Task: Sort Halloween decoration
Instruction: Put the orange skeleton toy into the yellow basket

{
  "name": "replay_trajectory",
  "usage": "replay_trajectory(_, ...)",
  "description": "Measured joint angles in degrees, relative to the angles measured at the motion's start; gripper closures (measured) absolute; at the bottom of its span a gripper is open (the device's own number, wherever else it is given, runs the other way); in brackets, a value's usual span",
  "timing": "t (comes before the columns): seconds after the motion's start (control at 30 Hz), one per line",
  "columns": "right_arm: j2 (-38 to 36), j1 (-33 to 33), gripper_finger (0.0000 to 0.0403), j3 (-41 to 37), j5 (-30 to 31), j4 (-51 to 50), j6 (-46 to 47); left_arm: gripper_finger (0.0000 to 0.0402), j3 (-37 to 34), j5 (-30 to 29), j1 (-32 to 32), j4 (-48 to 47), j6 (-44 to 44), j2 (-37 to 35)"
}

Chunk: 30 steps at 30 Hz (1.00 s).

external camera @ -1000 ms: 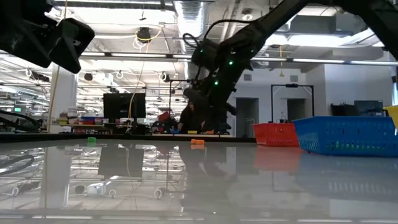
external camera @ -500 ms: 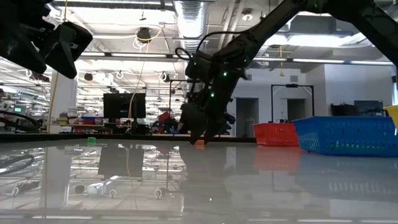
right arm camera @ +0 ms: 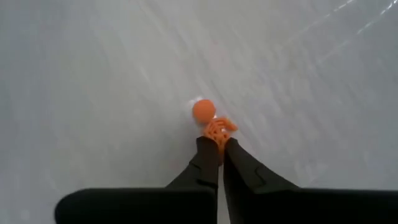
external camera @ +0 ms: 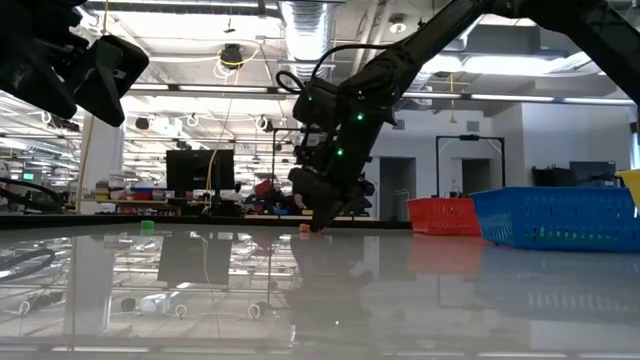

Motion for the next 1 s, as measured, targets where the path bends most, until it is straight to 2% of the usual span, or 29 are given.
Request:
replay_trajectory(0.13,-2.19,-0.85,0.0365,-0.22,-4.94,-3.06,-1.22,0.0228,0.00,0.00,0.00,-0.07,-0.05,0.00)
replay_trajectory(0.5,-18.57,-4.64,0.0371,-0.24,-4.76,-24.70,-3.86,0.0228,-0.02,-0.01,0.00,-0.04,-0.07,0.00)
replay_trajectory(0.73,-27.10,-7.20,0.0378,-0.20,-4.65,-42.15,0.92,0.0228,-0.02,0.00,0.00,-0.14,-0.08,0.00)
replay_trajectory(0.87,-31.14,-3.29,0.0380,-0.27,-6.51,-52.65,3.74,0.0228,-0.02,0.06,0.00,-0.13,-0.18,0.00)
replay_trajectory(1.0,-36.05,4.11,0.0380,-4.05,-9.73,-56.76,9.51,0.0228,-0.02,0.52,0.00,-0.18,-0.88,0.01)
